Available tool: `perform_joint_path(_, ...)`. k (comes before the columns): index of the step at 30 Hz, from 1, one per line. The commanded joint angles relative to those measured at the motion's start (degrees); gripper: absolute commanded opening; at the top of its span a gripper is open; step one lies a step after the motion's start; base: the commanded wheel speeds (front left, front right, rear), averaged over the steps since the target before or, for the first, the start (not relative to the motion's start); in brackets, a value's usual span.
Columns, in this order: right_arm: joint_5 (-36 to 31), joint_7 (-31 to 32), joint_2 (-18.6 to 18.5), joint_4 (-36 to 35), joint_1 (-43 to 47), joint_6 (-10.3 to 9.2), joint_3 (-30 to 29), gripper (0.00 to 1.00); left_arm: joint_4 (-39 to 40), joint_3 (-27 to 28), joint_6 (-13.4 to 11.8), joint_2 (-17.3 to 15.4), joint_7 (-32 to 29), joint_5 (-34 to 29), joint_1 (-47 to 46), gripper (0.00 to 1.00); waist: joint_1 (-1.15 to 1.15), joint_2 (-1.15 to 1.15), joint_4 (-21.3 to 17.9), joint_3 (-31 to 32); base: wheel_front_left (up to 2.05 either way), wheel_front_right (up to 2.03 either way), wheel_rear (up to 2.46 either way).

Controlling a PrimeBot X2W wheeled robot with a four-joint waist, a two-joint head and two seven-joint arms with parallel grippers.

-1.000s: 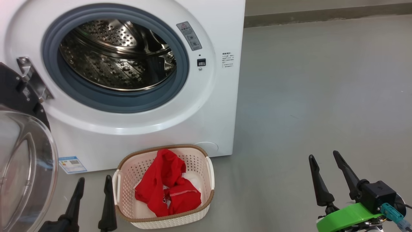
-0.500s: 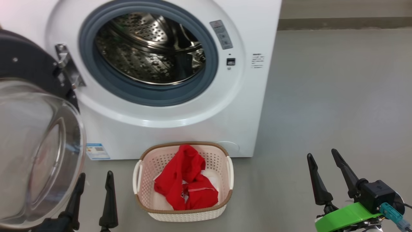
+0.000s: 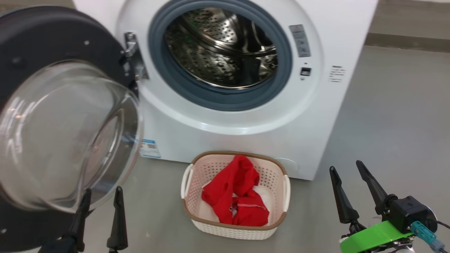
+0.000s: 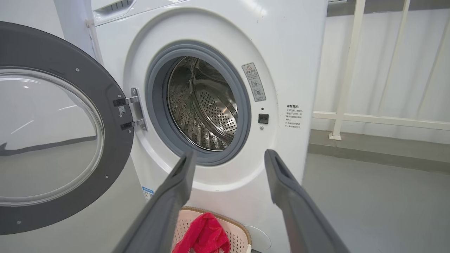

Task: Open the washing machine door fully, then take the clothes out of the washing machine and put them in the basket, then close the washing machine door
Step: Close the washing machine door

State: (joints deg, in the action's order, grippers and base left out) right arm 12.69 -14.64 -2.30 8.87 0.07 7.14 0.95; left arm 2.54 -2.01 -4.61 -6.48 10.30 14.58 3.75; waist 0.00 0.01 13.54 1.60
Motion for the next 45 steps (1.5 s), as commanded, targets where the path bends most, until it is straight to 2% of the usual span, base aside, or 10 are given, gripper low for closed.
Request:
perform_joint_path(1,0.3,-0.4,-0.6,-1.8,-0.7,0.35,1.7,1.0,2.1,1.9,-0.6,-1.1,-0.2,-0.7,-1.0,1.0,0.0,-0.01,4.2,0.0,0.0,0.0,0.0)
perform_joint_path(8,0.4,-0.4,-0.6,-2.5,-0.8,0.35,2.4,1.0,3.2,1.9,-1.4,-1.5,-0.8,-0.9,-0.8,1.0,0.0,-0.01,8.4,-0.3,0.0,0.0,0.0)
perform_joint_path(22,0.1,-0.4,-0.6,-3.1,-0.9,0.35,3.5,1.0,4.6,1.4,-2.9,-1.5,-0.9,-1.4,-0.2,1.0,0.0,-0.01,13.5,-0.6,0.0,0.0,0.0)
perform_joint_path(33,-0.2,-0.4,-0.6,-2.5,-0.9,0.35,3.6,1.0,5.0,1.6,-3.7,-1.5,0.0,-1.2,0.1,1.0,0.0,-0.01,14.1,-0.3,0.0,0.0,0.0)
perform_joint_path(34,-0.2,-0.4,-0.6,-2.4,-0.9,0.35,3.6,1.0,5.1,1.6,-3.7,-1.6,0.2,-1.2,0.1,0.38,0.0,-0.01,14.0,-0.3,0.0,0.0,0.0)
perform_joint_path(35,-0.2,-0.4,-0.6,-2.4,-0.8,0.35,3.6,1.0,5.2,1.6,-3.7,-1.7,0.3,-1.2,0.0,0.0,0.0,-0.01,13.9,-0.2,0.0,0.0,0.0)
perform_joint_path(45,-0.3,-0.4,-0.6,-1.7,-0.5,0.35,3.3,1.0,8.5,5.6,-4.0,-2.7,2.8,1.2,-3.3,0.0,0.0,-0.01,12.7,0.3,0.0,0.0,0.0)
